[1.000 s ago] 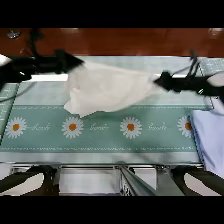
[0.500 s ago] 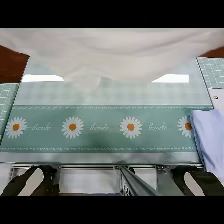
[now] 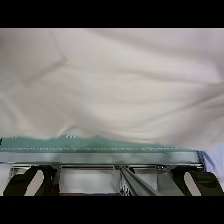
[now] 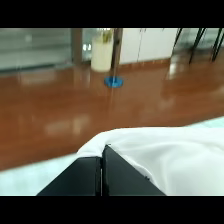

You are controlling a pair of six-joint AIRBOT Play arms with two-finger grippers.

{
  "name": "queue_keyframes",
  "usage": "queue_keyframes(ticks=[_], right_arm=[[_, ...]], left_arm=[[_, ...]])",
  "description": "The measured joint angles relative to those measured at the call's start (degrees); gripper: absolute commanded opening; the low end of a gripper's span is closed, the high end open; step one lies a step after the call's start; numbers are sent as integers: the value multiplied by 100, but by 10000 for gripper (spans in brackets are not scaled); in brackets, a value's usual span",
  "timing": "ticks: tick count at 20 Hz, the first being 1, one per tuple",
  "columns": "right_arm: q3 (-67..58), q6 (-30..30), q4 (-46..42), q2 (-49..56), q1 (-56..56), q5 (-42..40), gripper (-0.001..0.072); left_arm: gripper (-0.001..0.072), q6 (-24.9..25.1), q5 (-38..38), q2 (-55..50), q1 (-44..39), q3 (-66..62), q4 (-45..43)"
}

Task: Fold the shirts.

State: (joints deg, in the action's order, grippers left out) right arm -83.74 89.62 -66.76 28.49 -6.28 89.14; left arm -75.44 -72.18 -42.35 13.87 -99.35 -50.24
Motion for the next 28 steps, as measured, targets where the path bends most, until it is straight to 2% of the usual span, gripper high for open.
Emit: queue_keyframes(ticks=[3, 6, 9, 12, 13, 14, 15, 18, 20, 22, 25, 28], right_arm=[[1325, 20, 212, 20, 0, -468, 23], [2529, -122, 431, 431, 0, -1506, 23], [3174, -457, 798, 1416, 0, -2664, 23], [3307, -896, 1497, 2695, 0, -3700, 24], [3217, -1032, 1781, 3182, 0, -3980, 93], [3067, -1128, 2041, 3670, 0, -4172, 380], [2865, -1202, 2249, 4109, -7, -4295, 631], [2028, -1331, 2680, 5189, -168, -4092, 622], [1545, -1351, 2693, 5543, -529, -3530, 620], [1401, -1303, 2297, 5541, -992, -2863, 621], [2159, -1141, 1408, 4977, -1631, -2363, 620], [3685, -1294, 1399, 4000, -1993, -2542, 621]], left_arm=[[29, -155, -33, -568, -247, 387, -369], [30, -203, -9, -1574, -474, 671, -560], [30, -223, 221, -2680, -684, 778, -619], [44, -243, 518, -3674, -870, 820, -468], [215, -245, 597, -3952, -916, 824, -275], [536, -282, 695, -4181, -949, 826, -87], [702, -352, 715, -4387, -970, 831, 90], [702, -529, 623, -4693, -916, 833, 310], [702, -643, 249, -4723, -717, 857, -4], [702, -717, -243, -4581, -428, 1119, -597], [702, -800, -431, -3910, 210, 2439, -1189], [701, -649, -39, -3018, 876, 4321, -968]])
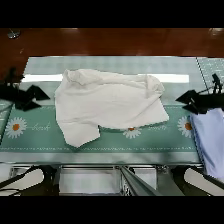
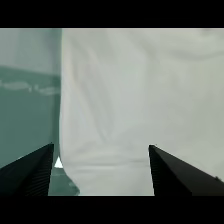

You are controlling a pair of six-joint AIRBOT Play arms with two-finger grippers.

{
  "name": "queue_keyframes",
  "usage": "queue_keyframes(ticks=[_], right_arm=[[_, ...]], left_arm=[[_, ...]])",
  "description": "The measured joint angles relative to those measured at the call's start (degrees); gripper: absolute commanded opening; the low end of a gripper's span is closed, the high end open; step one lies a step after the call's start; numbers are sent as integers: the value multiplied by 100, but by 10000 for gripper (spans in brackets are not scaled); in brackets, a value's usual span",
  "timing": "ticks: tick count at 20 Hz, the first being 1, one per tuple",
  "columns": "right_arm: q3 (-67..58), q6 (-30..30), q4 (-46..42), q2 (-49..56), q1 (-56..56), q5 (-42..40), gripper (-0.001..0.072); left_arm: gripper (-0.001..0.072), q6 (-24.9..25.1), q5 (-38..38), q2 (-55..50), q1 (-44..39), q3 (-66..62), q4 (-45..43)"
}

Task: Fold the shirts.

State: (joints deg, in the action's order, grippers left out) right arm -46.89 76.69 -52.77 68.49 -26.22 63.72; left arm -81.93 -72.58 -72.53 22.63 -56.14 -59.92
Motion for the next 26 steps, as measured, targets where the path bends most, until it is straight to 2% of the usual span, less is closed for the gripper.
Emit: queue_keyframes(ticks=[5, 11, 12, 13, 14, 17, 21, 26], right_arm=[[1532, -295, 466, -1021, -170, -295, 620], [1910, -413, 640, -1268, -208, -313, 620], [1926, -424, 656, -1283, -210, -313, 620], [1941, -426, 664, -1290, -210, -302, 620], [1947, -428, 669, -1296, -210, -295, 620], [1961, -411, 651, -1290, -210, -317, 620], [1967, -354, 669, -1016, -210, -435, 620], [1954, -516, 1246, -376, -118, -702, 619]], left_arm=[[700, 619, 588, 643, 610, 2146, 896], [697, 1172, 1473, 535, 251, 2769, 1952], [666, 1261, 1624, 463, 101, 2793, 2105], [332, 1366, 1766, 380, -76, 2813, 2269], [39, 1462, 1950, 299, -243, 2813, 2358], [29, 1718, 2124, 140, -625, 2664, 2529], [30, 1886, 1867, 87, -804, 2277, 2695], [29, 1956, 1670, 76, -863, 2020, 2767]])
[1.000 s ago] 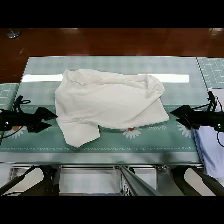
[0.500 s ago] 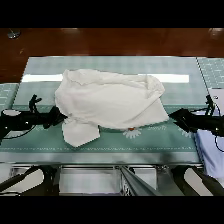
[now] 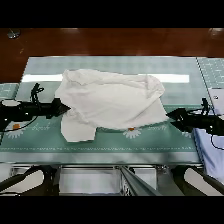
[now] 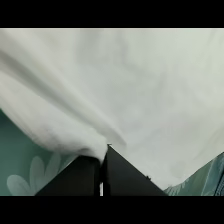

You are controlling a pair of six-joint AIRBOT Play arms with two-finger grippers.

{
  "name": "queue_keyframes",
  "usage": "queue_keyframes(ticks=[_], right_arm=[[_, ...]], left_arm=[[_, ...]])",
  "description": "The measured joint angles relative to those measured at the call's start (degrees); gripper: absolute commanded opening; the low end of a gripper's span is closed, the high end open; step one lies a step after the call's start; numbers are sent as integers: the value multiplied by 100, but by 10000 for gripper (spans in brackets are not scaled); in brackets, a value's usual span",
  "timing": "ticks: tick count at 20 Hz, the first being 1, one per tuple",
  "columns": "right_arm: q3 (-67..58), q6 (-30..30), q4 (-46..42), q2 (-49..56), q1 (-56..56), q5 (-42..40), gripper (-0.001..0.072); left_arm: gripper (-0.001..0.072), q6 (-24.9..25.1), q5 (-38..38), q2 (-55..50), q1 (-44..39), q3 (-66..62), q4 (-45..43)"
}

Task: Fold the shirts.

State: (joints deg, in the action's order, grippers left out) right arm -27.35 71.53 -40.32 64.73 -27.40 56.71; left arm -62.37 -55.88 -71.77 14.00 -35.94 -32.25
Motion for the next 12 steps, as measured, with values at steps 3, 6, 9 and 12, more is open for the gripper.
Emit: queue_keyframes(ticks=[3, 6, 9, 12], right_arm=[[-181, -35, 317, 439, 496, -133, 538], [-560, 142, 245, 903, 1097, -422, 23], [-1250, 243, 308, 1158, 1475, -295, 22], [-2697, 411, 157, 1117, 1622, 98, 22]], left_arm=[[29, 9, -50, 0, -4, -39, 9], [30, 11, -105, 0, -9, -63, 11], [29, 13, -297, 20, -9, -334, 35], [29, 15, -511, 216, -9, -1327, 485]])
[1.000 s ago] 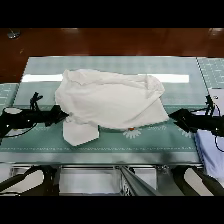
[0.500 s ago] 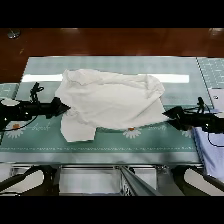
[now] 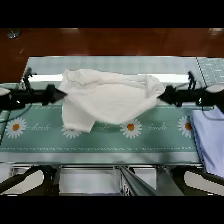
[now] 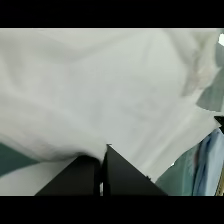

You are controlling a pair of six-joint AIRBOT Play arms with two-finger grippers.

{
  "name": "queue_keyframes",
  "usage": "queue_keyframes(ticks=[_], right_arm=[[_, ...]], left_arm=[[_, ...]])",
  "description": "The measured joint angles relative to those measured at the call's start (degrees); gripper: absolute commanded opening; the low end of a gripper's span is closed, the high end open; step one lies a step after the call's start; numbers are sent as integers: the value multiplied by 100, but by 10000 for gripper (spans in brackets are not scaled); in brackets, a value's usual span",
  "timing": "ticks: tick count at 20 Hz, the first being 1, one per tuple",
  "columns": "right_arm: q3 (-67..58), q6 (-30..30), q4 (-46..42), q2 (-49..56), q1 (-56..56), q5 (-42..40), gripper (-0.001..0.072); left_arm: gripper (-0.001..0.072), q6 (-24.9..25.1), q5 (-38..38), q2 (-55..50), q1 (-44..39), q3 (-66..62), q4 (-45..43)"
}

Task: Fold the shirts.

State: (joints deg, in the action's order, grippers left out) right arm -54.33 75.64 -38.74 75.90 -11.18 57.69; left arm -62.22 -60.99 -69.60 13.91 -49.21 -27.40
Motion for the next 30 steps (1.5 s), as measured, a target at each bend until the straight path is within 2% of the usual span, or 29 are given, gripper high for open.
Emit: queue_keyframes(ticks=[3, 5, 9, 13, 16, 19, 24, 26, 30], right_arm=[[-1899, 280, -492, -396, 52, 361, 22], [-2894, 437, -949, -883, 70, 501, 22], [-3893, 651, -1912, -2433, 81, 734, 22], [-4157, 944, -2839, -3845, 81, 1016, 22], [-4218, 1215, -3375, -4489, 81, 1318, 22], [-4186, 1360, -3576, -4688, 83, 1757, 22], [-3143, 1375, -3119, -4664, 83, 2140, 22], [-2315, 1272, -2806, -4568, 87, 1958, 22], [-839, 955, -2358, -3847, 101, 953, 22]], left_arm=[[29, -11, -90, 328, 7, -1714, 391], [28, -221, -208, 612, 31, -2922, 153], [28, -977, -409, 1512, 90, -4666, -1510], [28, -1432, -662, 2721, 107, -5278, -3215], [28, -1569, -852, 3427, 15, -5375, -4076], [28, -1631, -1040, 3731, -181, -5152, -4498], [29, -1759, -1182, 3646, -321, -3860, -4669], [29, -1777, -1141, 3327, -341, -3191, -4542], [29, -1801, -586, 2291, -374, -2328, -4328]])
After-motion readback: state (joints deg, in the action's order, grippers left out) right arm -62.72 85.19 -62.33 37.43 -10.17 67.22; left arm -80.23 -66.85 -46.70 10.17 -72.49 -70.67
